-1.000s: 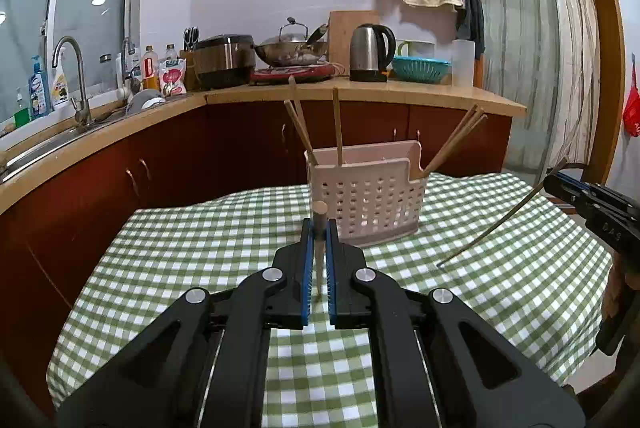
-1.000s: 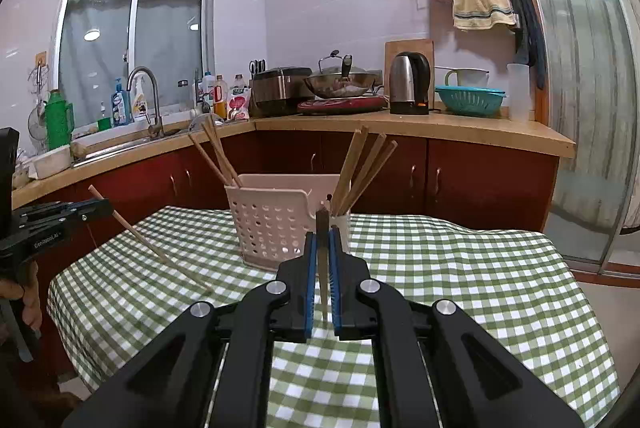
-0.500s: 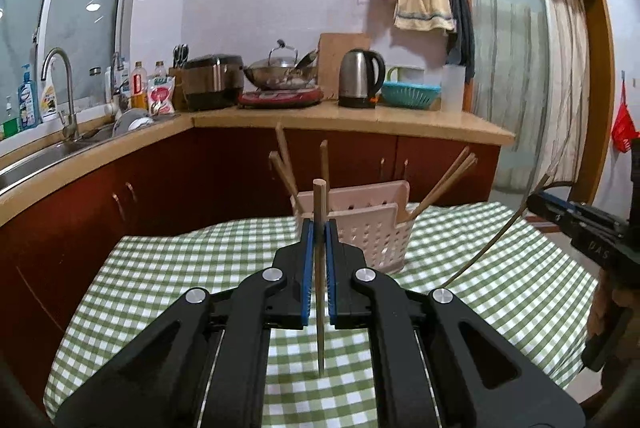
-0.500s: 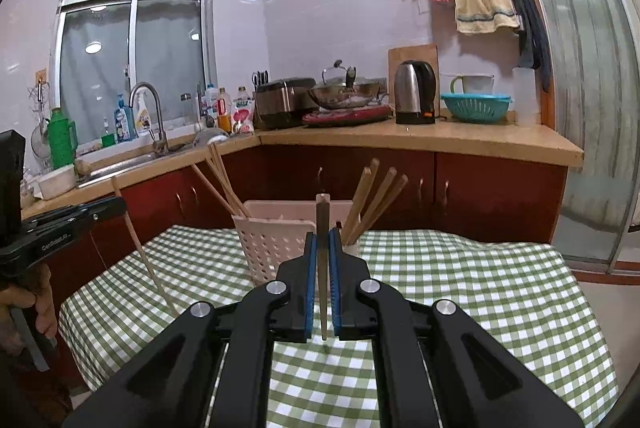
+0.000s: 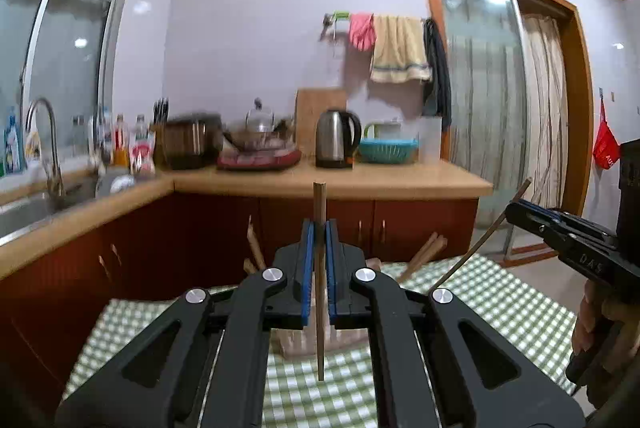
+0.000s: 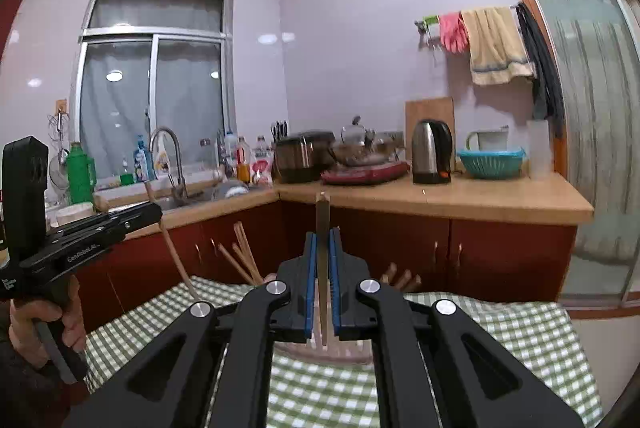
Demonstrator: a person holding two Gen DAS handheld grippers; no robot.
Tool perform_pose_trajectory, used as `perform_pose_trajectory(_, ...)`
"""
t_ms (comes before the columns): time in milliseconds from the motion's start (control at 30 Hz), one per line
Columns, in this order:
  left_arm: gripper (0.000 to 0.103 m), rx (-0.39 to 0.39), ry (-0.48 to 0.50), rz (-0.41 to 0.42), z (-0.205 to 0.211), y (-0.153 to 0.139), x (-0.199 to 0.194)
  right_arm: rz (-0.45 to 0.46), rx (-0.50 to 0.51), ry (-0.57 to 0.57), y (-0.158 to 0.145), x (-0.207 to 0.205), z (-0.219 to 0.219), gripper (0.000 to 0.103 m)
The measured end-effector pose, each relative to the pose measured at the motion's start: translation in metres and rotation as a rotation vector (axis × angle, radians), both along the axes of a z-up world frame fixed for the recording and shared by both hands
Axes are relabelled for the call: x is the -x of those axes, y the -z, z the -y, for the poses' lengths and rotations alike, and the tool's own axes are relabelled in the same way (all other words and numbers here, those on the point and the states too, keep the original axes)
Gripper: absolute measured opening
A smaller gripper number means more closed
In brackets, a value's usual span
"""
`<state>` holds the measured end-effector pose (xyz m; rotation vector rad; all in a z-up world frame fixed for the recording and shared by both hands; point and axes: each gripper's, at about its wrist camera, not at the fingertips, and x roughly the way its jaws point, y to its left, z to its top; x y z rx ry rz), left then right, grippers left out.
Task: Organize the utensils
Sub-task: 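Lift both held chopsticks and carry them over the beige holder, then lower both chopsticks upright into the holder and open both tools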
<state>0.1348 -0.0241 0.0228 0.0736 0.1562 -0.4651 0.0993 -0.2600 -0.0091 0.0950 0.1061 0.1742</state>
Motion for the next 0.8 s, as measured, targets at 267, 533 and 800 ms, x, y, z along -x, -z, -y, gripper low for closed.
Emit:
perform_pose_trajectory(267,0.006,0.035,-0.016,0.117,0.019,-0.029,-0.016,0.064,0.011,0.014,-0.021,-0.025,0.005,0.007)
perform_pose_trajectory(533,0.006,0.063,-0.061,0.15,0.033,-0.028,-0.049,0.07,0.003,0.019,-0.022,-0.059,0.009,0.007)
perform_pose_trajectory(800,0.006,0.074,-0.082,0.101,0.04,-0.008,-0.083,0.038,-0.021,0.022,-0.009,-0.086,0.014,0.007)
